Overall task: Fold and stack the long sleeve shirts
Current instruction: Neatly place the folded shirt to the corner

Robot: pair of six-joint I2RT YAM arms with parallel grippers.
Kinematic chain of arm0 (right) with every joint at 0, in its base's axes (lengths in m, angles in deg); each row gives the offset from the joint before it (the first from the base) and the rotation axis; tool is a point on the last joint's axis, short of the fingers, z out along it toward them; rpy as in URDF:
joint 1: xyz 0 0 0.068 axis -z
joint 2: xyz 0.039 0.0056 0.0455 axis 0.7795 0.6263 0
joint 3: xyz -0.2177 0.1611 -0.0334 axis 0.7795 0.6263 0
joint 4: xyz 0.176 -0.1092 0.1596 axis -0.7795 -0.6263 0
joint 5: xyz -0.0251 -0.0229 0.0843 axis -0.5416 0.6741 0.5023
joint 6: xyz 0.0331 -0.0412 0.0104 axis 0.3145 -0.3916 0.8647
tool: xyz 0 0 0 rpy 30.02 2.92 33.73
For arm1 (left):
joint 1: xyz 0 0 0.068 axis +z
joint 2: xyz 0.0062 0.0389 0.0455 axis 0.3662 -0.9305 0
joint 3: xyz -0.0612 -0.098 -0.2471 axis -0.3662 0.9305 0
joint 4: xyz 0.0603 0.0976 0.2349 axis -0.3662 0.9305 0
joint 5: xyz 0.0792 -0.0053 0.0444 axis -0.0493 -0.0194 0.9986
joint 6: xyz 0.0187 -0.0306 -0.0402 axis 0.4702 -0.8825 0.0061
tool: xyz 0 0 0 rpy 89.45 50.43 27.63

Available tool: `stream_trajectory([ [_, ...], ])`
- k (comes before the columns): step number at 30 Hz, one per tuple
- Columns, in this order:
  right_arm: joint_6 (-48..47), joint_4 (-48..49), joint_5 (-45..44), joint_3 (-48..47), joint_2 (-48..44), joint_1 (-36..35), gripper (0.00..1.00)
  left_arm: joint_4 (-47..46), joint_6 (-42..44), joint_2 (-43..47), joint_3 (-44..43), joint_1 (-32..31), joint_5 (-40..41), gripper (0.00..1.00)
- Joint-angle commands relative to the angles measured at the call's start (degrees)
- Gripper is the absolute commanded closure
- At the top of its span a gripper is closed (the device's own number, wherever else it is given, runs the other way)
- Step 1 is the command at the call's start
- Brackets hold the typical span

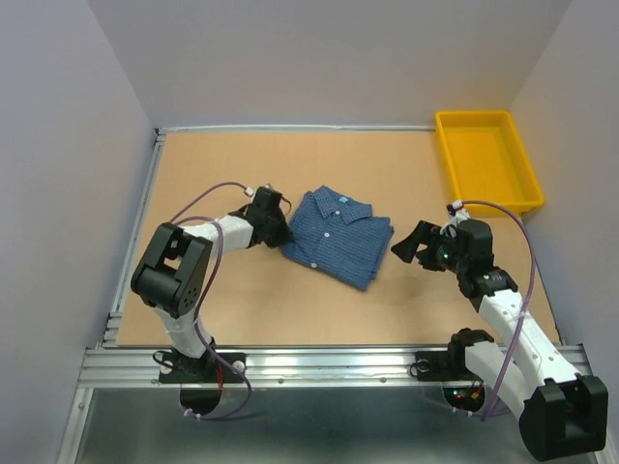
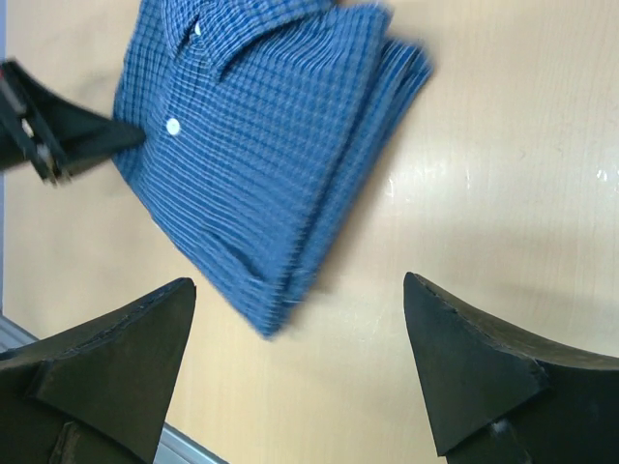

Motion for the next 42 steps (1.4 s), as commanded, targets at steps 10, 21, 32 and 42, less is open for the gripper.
stream_trajectory([
  [10, -5.3, 0.7, 4.7, -6.9, 2.2, 0.3, 0.07, 24.4, 27.3, -16.7, -30.1, 27.4, 13.9, 0.96],
  [21, -5.3, 0.7, 6.3, -7.4, 1.5, 0.3, 0.07, 25.3, 25.0, -10.2, -32.9, 37.4, 11.4, 0.32],
  [32, -5.0, 0.5, 6.1, -7.2, -2.4, -4.2, 0.07, -1.7, -4.4, 23.0, 8.5, 36.7, -3.2, 0.14],
  [42, -5.5, 0.5, 6.1, -6.7, -2.9, -7.0, 0.07, -26.1, -13.6, 20.3, 24.3, 31.7, -3.5, 0.14],
])
